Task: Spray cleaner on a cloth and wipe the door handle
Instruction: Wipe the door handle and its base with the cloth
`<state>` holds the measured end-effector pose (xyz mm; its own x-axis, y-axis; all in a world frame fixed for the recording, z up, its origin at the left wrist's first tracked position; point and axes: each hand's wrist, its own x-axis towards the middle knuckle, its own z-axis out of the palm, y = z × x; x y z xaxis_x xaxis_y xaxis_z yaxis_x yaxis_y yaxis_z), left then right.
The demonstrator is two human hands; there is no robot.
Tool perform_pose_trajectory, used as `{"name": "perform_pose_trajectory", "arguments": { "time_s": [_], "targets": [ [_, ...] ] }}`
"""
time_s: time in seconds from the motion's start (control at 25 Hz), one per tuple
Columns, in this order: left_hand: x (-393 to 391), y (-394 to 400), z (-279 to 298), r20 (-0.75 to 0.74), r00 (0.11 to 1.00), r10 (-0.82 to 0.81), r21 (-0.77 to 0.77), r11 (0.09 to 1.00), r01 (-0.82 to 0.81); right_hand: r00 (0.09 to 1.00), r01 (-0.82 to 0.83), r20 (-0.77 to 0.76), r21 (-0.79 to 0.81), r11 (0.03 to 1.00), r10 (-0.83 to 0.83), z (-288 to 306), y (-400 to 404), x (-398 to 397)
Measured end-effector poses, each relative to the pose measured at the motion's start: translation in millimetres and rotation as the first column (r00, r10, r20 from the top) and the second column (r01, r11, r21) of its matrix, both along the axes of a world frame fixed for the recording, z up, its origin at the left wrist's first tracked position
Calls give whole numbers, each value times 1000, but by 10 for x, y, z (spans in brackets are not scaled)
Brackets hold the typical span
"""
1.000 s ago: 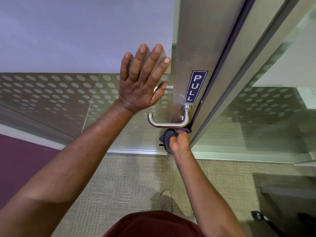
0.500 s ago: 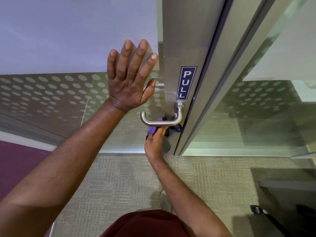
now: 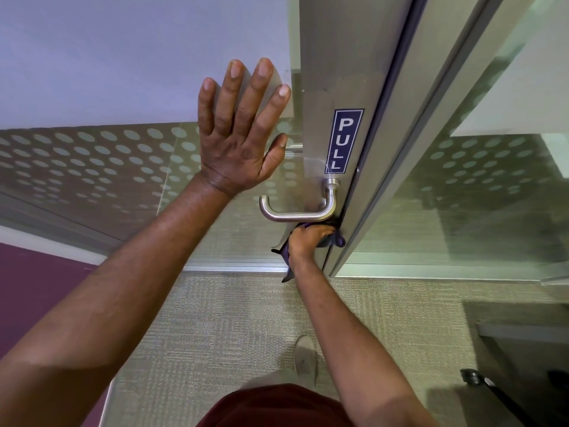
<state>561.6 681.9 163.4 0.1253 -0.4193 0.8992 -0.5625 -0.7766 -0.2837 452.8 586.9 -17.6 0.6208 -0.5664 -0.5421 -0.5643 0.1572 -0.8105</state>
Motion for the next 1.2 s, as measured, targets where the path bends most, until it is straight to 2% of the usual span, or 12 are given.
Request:
{"name": "perform_pose_trajectory", "arguments": {
  "time_s": [0.12,0.2,0.28,0.4,0.48,0.56,0.64,0.72,0.8,0.96,1.08,1.2],
  "targets": [
    [14,10,4,-1,1000,0,8,1000,0,995,90,-49,2,996,-90,49,19,44],
    [-15,49,-15,-10,1000,9,11,1000,-9,999,12,41,-12,1000,-11,133,202,-47],
    [-53,80,-28,-22,1000,11,11,1000,-10,990,-39,132,-94,995,51,204,464,-146],
    [-65,82,-14,-33,999,1,6,1000,-1,992,-44,117,-86,995,54,256,653,-102],
    [-67,44,5,-26,1000,-5,11,1000,5,994,-65,87,-14,998,66,231,531,-40],
    [-77,7,10,-21,1000,-12,11,1000,12,995,84,46,124,989,-91,136,289,-17],
    [-94,-1,-14,-14,1000,-6,8,1000,6,977,211,-76,264,941,-197,-15,29,-34],
    [-90,5,-36,-12,1000,4,13,1000,-3,973,225,-142,378,898,-183,-199,-171,-105],
    [-53,12,-35,-5,1000,4,12,1000,-4,977,209,-132,394,895,-170,-275,-269,-145],
    [0,54,-25,18,1000,4,9,1000,-4,984,165,-125,321,933,-130,-149,-119,-46],
    [0,57,-47,19,1000,-11,18,1000,11,996,51,-78,137,989,-41,16,157,-28],
    [15,54,-50,21,1000,-14,15,1000,14,989,-103,103,-36,994,106,205,492,-43]
  ]
}}
